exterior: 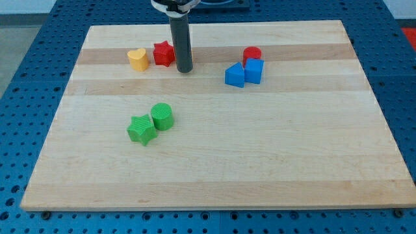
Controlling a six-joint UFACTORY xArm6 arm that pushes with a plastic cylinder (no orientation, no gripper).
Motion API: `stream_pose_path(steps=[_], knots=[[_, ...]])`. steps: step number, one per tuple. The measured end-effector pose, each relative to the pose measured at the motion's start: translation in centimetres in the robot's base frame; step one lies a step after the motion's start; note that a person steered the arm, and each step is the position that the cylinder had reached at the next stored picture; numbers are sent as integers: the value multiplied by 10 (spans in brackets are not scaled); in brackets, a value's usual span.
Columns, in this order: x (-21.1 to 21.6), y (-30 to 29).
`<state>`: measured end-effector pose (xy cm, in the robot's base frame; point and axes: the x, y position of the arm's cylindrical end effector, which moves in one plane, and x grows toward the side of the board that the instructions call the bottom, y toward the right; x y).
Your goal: Separate blue cube and red circle
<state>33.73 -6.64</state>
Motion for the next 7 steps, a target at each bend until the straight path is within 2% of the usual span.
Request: stream_pose_path(steps=[3, 7], knots=[[8, -113], [-5, -117]])
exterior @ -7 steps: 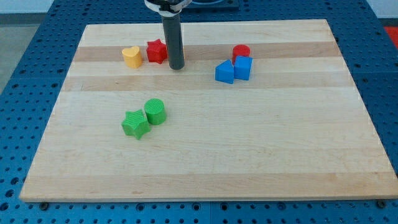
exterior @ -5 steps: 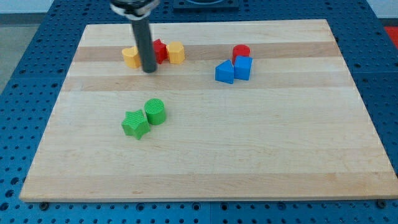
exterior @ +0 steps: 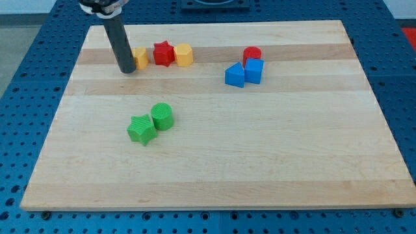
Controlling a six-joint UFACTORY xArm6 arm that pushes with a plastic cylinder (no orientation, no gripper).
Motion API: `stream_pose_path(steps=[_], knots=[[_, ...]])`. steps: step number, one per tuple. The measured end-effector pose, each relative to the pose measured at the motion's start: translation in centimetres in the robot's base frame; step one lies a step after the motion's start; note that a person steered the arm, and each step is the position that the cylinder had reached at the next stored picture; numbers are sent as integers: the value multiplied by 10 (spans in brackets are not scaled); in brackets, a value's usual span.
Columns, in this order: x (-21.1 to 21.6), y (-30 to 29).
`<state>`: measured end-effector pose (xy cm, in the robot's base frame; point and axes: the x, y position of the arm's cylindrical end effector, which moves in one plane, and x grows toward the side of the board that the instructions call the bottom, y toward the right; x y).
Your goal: Separate blue cube and red circle
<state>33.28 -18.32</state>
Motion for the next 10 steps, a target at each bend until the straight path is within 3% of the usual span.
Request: stream_pose_path(steps=[3, 4, 5, 10], knots=[[-13, 1], [6, 8], [28, 55], [22, 233]])
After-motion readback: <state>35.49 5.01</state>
